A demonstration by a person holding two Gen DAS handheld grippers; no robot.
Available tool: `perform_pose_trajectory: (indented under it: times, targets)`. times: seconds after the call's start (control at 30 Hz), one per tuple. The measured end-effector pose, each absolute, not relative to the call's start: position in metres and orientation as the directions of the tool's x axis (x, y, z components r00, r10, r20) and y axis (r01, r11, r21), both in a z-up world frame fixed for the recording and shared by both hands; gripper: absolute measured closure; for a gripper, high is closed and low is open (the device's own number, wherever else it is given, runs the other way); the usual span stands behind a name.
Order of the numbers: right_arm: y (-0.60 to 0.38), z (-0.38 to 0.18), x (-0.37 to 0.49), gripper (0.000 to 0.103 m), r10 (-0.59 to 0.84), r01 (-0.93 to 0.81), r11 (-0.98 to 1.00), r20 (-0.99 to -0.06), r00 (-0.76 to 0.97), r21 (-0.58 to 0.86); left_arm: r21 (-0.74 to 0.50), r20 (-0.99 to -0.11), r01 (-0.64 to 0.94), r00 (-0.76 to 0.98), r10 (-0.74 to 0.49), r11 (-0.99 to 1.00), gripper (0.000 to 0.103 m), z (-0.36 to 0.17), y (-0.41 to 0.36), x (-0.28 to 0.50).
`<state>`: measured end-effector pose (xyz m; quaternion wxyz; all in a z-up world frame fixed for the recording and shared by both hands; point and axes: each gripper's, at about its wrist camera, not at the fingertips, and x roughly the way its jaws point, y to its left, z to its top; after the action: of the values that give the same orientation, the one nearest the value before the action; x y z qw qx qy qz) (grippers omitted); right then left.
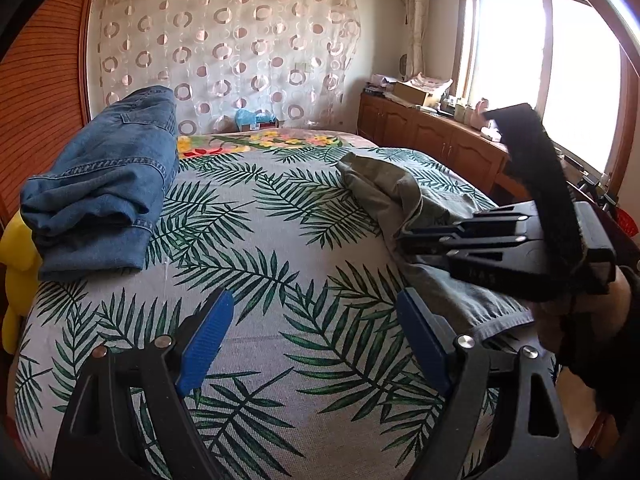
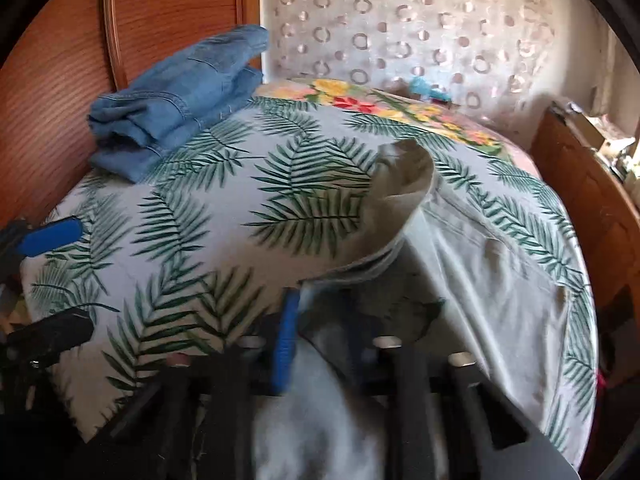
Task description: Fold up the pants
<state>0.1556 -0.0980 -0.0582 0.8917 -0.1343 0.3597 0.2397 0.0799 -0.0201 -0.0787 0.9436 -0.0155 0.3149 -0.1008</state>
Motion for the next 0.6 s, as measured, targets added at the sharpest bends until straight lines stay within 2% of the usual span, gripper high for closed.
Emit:
perform_pose_trajectory:
  times: [0.13,0.37,0.6]
  targets:
    - [-0.105,-0.049,0.152,0.099,0.336,-0.522,0.850,-0.685,0.647,-0.075,-0.099,-0.595,0.182,0.777,-0.205,0.978,0.019,-0.080,-0.020,0.080]
    - [-0.136,-0.028,0.149,0.100,0.326,-0.481,0.873,-0.640,0.696,-0.078,-0.094,-0.599,0.200,0.771,-0.216,0.975,0.019,-0.082,-0.027,0.079]
    - [-0.170,-0.010,0.154,0.100,0.257,-0.417,0.899,-0.612,0.748,-0.132,-0.098,-0.601,0.214,0.766,-0.229,0.972,0.019,-0.083,-0.031,0.078]
